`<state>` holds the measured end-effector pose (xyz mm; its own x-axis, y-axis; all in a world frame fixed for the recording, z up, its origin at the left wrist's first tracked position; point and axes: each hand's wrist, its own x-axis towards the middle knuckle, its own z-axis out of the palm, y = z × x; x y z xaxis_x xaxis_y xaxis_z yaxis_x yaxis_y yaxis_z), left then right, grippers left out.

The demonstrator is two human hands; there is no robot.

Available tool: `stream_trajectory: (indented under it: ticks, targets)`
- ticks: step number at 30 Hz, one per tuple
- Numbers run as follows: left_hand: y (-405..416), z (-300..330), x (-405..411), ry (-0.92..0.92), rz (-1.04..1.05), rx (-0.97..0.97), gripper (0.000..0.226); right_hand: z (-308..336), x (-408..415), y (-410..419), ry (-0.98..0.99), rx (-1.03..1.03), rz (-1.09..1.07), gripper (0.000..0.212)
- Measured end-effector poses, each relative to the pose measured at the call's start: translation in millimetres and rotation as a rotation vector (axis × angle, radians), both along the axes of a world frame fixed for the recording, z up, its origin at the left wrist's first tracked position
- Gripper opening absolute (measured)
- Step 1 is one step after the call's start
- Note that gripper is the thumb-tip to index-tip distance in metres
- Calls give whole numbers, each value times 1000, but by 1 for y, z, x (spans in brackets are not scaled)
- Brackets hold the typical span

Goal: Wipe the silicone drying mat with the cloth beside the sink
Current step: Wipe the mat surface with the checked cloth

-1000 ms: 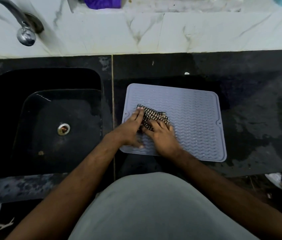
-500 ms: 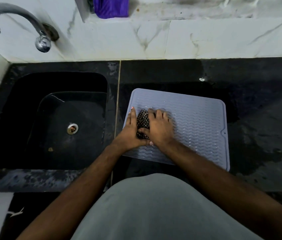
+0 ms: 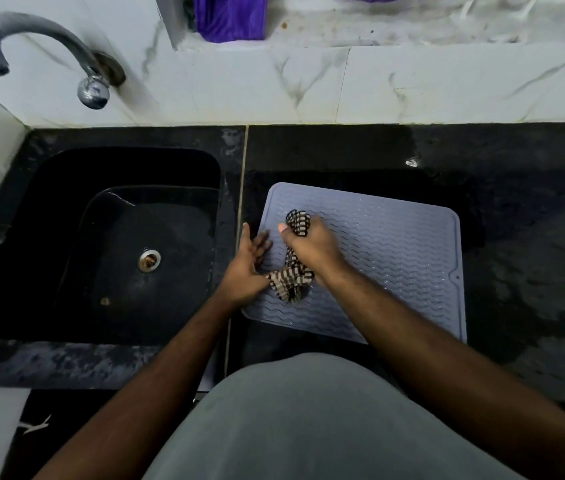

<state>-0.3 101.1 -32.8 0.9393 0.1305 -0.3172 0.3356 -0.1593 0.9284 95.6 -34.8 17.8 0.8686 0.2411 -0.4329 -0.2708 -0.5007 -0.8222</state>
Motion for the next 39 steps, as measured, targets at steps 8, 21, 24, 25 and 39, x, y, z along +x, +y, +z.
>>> stream_trajectory:
  ticks: [8, 21, 24, 25, 39]
  targets:
    - [4, 4, 10, 48, 363, -407, 71, -18, -16, 5, -182, -180, 112, 46]
    - [-5, 10, -2, 17, 240, -83, 72, -29, -40, 14, -426, -284, 221, 62]
    - [-7, 10, -3, -3, 156, -17, 66, -31, -36, 14, -467, -363, 299, 48]
    - [-8, 10, -3, -14, 113, 25, 67, -30, -35, 15, -476, -376, 327, 42]
    - [-31, 2, 3, 23, -115, 503, 101, -23, -18, -24, -345, -622, 214, 37]
